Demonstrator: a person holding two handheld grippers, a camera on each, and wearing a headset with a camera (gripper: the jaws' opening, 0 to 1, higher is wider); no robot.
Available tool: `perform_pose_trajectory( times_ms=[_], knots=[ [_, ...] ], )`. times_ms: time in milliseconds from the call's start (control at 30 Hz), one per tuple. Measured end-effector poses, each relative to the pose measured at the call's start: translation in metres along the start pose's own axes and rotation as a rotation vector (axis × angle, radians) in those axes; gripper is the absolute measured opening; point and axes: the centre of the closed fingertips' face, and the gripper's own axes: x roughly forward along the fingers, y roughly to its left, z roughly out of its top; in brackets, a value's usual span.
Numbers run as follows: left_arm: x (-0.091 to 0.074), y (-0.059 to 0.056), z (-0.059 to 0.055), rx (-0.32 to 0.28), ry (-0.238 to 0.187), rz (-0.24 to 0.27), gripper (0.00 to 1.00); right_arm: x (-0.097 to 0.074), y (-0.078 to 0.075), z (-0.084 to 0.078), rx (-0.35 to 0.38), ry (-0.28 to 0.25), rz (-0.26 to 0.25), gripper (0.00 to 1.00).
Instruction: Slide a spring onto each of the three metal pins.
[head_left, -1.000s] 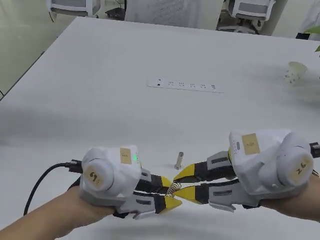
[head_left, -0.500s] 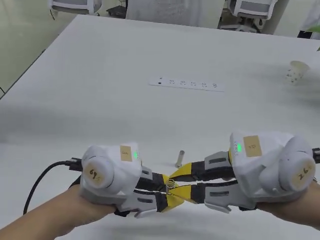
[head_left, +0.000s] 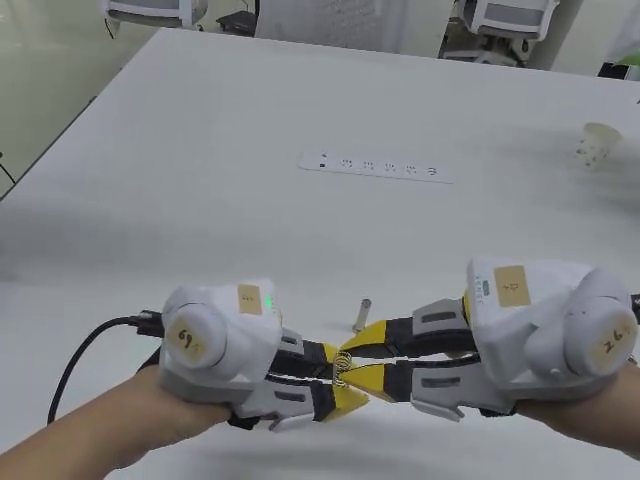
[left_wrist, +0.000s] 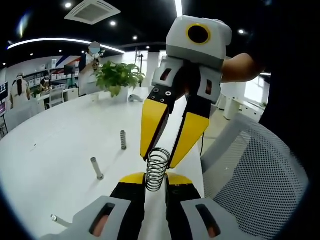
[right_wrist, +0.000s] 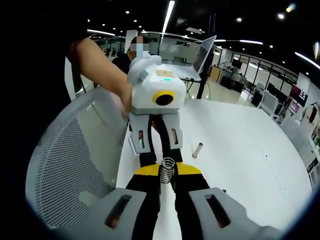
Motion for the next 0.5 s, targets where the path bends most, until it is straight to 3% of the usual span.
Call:
perform_pose_trajectory(
  times_ms=[233,500],
  knots=[
    [-0.0008,0.0003,-0.0027,-0.019,0.008,0.010,0.10,-0.0039,-0.0036,0.0014,0.014,-0.012,-0.017,0.07],
    [-0.0078,0.0082,0.0001,-0.027,-0.015,0.041,0.20,-0.0059,-0.0075,0.0020,0.011,-0.013,-0.029,0.07]
  ],
)
